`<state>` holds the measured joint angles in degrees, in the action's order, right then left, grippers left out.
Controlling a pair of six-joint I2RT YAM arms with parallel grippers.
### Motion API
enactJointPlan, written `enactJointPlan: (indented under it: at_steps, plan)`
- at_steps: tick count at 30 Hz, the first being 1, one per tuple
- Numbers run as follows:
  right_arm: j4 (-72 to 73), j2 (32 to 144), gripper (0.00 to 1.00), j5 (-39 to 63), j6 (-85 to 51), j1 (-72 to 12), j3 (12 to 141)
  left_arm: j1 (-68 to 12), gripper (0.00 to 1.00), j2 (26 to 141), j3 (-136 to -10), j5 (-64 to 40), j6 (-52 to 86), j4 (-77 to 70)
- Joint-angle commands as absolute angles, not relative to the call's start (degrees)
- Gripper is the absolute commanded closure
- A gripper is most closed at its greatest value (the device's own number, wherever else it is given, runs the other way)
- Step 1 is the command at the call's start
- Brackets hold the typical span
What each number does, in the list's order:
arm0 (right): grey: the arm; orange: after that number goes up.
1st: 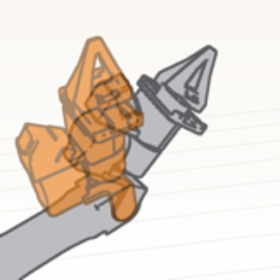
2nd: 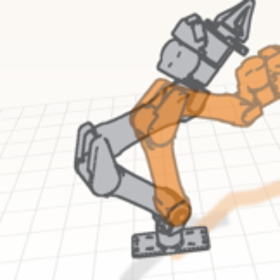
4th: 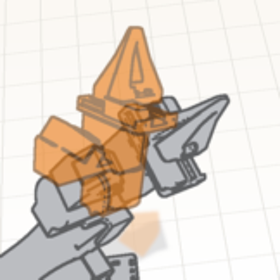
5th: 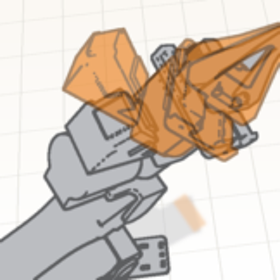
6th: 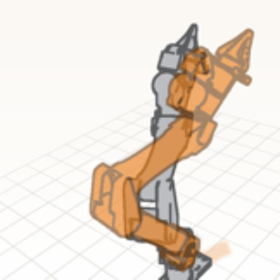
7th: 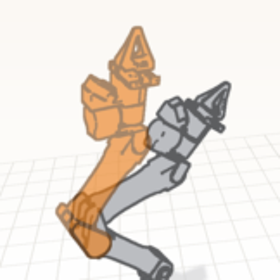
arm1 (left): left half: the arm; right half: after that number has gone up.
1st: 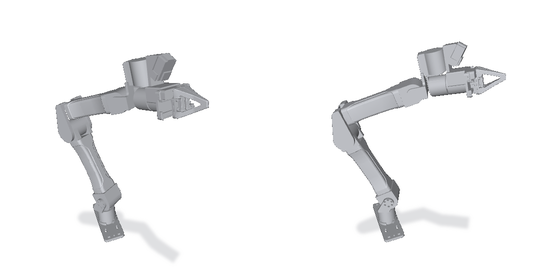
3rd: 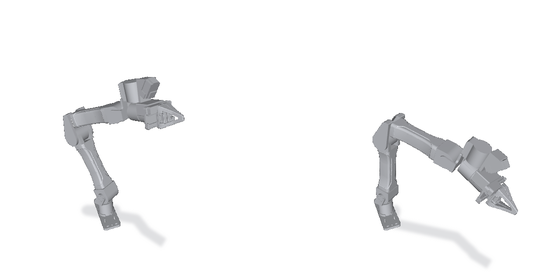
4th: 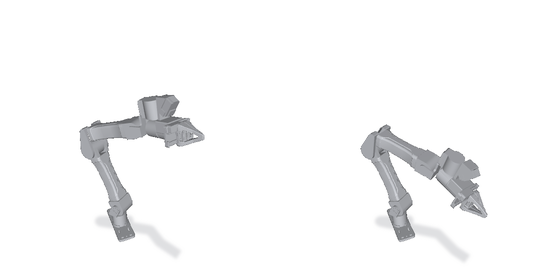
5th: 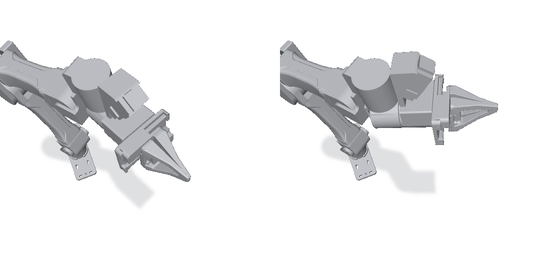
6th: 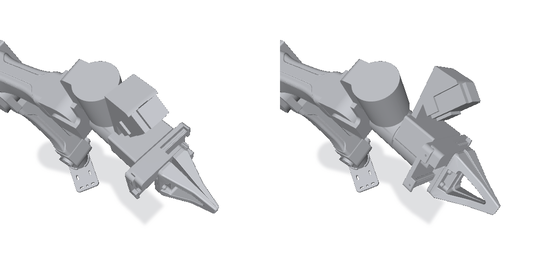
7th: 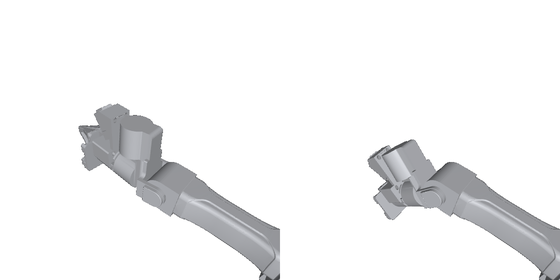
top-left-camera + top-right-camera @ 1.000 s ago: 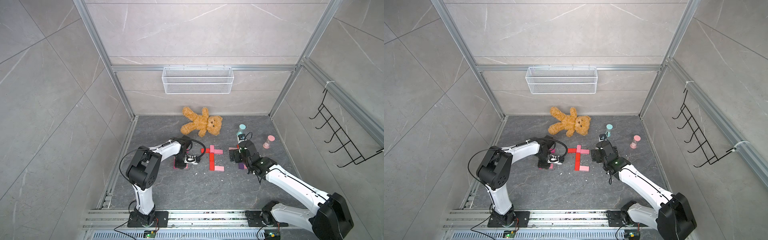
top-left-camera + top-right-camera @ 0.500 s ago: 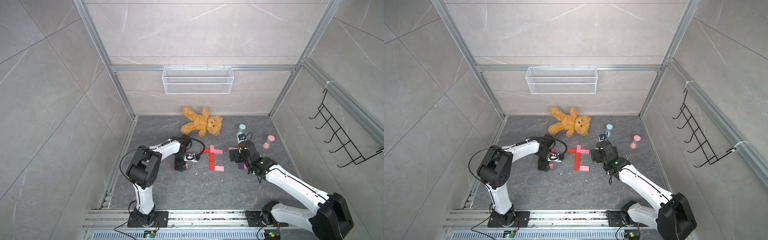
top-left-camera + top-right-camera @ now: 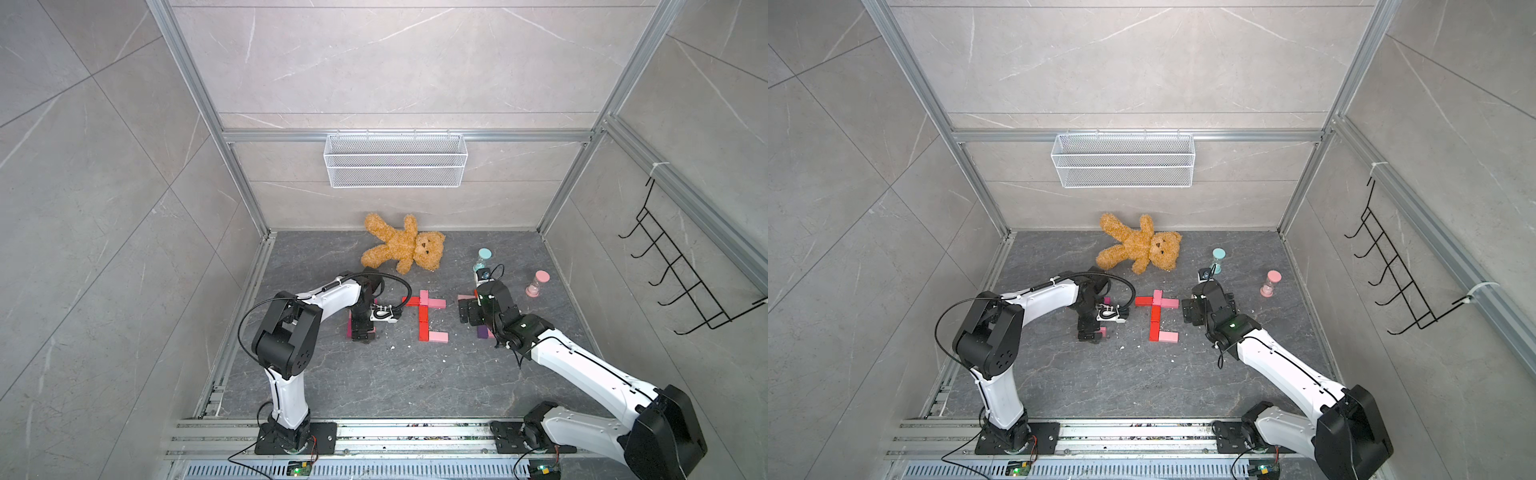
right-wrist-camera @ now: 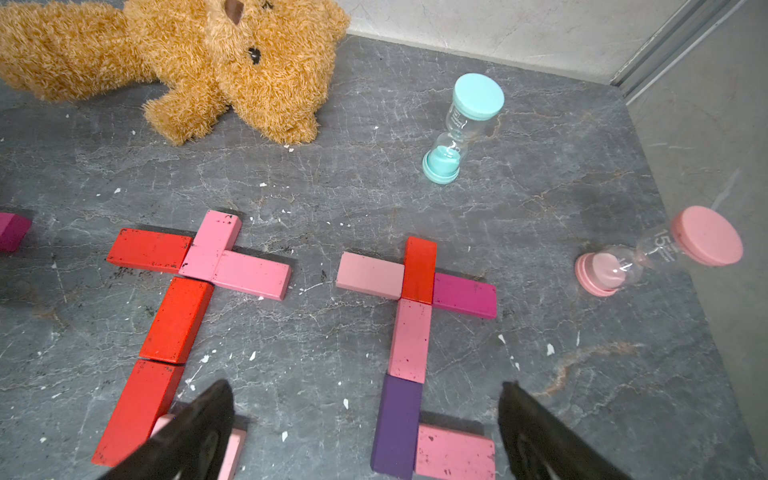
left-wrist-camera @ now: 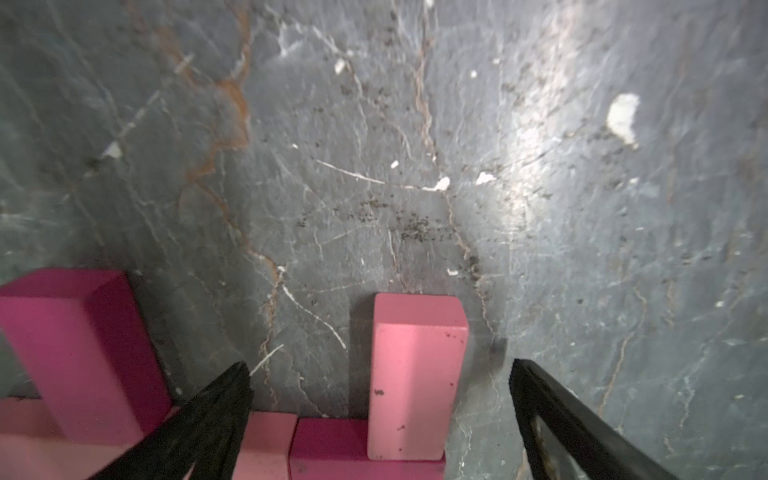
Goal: Assemble the letter t with building blocks
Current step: Assemble the building block at the center of the board, then reset both arms
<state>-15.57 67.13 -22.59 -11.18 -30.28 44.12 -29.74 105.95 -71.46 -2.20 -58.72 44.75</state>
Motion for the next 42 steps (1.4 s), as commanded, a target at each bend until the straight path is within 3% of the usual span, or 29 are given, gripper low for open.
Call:
enactJointPlan:
  at_steps: [1, 8, 15, 22, 27, 30, 35, 42]
  plan:
    - [-15.9, 68.1, 0.00, -23.4, -11.9, -30.1, 44.6, -29.7, 0.00, 100.2, -72.9, -5.6, -57.3, 45.9]
    - [-15.6, 69.7, 0.00, -24.0, -12.9, -30.1, 46.9, -28.9, 0.01, 91.1, -70.2, -8.1, -52.8, 40.4]
    - [-12.2, 72.0, 0.00, -28.5, -10.3, -30.1, 47.9, -26.1, 0.01, 80.2, -62.5, -5.1, -34.4, 26.9]
    - [-5.3, 73.0, 0.00, -31.5, -2.9, -29.3, 45.6, -21.8, 0.00, 65.3, -41.0, 5.1, -16.0, 3.4]
    - [0.6, 73.0, 0.00, -32.5, -0.7, -26.4, 42.2, -19.9, 0.00, 58.9, -29.6, 19.2, -7.8, -8.6]
    - [8.5, 73.0, 0.00, -36.4, 0.2, -23.6, 38.3, -17.0, 0.00, 59.1, -26.3, 21.4, -3.9, -13.2]
    - [17.1, 73.8, 0.00, -33.7, -1.2, -17.5, 34.1, -14.2, 0.00, 65.8, -21.2, 25.0, -3.2, -24.7]
    - [29.7, 75.1, 0.00, -22.7, -3.5, -10.5, 27.5, -11.0, 0.00, 74.8, -19.6, 26.2, -4.8, -39.1]
